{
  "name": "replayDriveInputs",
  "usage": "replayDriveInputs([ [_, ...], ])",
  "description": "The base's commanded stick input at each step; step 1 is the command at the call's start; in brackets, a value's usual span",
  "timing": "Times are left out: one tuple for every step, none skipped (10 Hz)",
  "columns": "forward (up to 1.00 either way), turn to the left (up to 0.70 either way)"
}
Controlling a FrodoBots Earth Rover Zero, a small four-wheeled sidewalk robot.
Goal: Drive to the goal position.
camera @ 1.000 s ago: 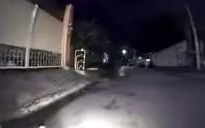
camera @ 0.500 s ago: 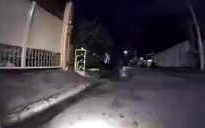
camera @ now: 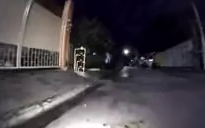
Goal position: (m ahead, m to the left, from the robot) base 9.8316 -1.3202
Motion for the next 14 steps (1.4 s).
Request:
replayDriveInputs([
  [0.5,0.0],
  [0.5,0.0],
  [0.5,0.0],
  [0.5,0.0],
  [0.5,-0.13],
  [0.5,-0.42],
  [0.5,-0.5],
  [0.5,-0.5],
  [0.5,-0.5],
  [0.5,-0.5],
  [0.5,-0.5],
  [0.5,-0.5],
  [0.5,-0.5],
  [0.5,-0.5],
])
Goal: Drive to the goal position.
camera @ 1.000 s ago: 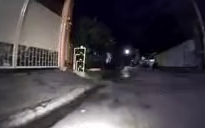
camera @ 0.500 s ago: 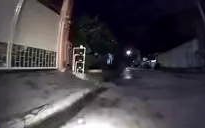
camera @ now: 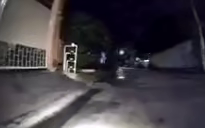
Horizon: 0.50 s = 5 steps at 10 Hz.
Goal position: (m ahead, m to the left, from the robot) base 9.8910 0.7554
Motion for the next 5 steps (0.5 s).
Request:
replayDriveInputs([
  [0.5,-0.5],
  [0.5,-0.5],
  [0.5,-0.5],
  [0.5,-0.32],
  [0.5,-0.07],
])
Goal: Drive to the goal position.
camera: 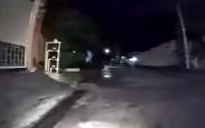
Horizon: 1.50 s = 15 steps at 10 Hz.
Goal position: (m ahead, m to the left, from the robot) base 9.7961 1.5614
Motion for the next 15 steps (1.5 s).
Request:
replayDriveInputs([
  [0.5,0.0],
  [0.5,0.0],
  [0.5,0.0],
  [0.5,0.0],
  [0.5,0.0],
  [0.5,0.0],
  [0.5,0.0],
  [0.5,0.0],
  [0.5,0.0],
  [0.5,0.0],
  [0.5,0.0],
  [0.5,0.0],
  [0.5,0.0],
  [0.5,0.0],
  [0.5,0.0],
])
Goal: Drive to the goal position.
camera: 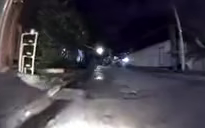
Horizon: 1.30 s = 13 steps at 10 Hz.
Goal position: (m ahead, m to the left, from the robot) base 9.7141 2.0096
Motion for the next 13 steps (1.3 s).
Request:
replayDriveInputs([
  [0.5,0.0],
  [0.5,0.0],
  [0.5,0.0],
  [0.5,0.0],
  [0.5,0.0],
  [0.5,0.0],
  [0.5,0.0],
  [0.5,0.0],
  [0.5,0.0],
  [0.5,0.0],
  [0.5,0.0],
  [0.5,-0.5],
  [0.5,-0.5],
])
